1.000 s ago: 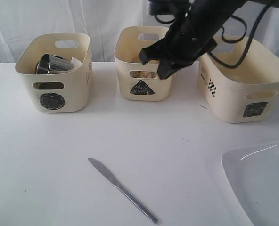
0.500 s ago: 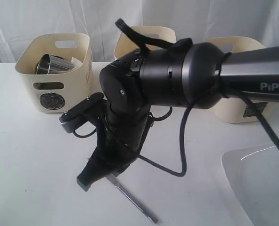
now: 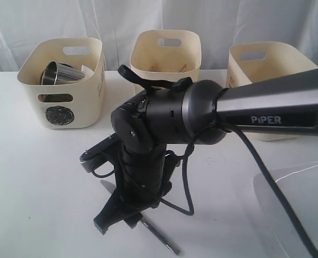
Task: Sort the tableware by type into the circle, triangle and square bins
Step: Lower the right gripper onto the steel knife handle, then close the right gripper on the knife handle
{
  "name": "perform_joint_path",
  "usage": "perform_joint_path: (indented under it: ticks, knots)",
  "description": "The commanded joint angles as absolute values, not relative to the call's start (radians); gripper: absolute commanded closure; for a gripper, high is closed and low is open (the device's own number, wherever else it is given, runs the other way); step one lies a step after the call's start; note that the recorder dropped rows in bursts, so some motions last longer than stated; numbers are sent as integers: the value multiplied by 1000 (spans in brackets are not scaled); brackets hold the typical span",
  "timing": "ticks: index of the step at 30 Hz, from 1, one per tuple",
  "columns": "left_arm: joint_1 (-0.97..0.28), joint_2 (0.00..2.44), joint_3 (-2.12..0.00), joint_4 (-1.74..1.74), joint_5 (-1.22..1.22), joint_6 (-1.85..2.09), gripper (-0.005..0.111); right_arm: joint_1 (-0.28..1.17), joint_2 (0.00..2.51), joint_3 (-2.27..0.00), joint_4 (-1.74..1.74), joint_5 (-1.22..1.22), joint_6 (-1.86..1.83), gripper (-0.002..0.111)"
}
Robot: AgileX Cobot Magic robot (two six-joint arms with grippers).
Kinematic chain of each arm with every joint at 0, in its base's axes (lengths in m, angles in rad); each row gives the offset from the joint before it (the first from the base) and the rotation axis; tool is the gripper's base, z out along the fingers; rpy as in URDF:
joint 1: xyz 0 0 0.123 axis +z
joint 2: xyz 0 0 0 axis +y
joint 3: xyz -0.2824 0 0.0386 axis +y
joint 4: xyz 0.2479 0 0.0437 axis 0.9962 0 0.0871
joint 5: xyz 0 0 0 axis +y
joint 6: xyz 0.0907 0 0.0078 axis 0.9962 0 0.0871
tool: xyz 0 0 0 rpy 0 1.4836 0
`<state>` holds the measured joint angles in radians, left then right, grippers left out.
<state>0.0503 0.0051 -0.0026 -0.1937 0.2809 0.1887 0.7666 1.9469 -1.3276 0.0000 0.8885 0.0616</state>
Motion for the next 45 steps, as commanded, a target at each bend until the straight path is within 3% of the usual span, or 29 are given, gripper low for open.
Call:
perform_joint_path:
  ticks: [1, 14, 45]
  knots:
    - [47, 1, 0, -205, 280, 181, 107, 767, 1948, -1297, 0, 834, 22, 58]
    - [47, 1, 0, -205, 280, 181, 107, 767, 1948, -1199, -31, 707, 0, 58]
    - [47, 1, 0, -205, 280, 181, 107, 714, 2019, -1195, 107, 737, -181, 61]
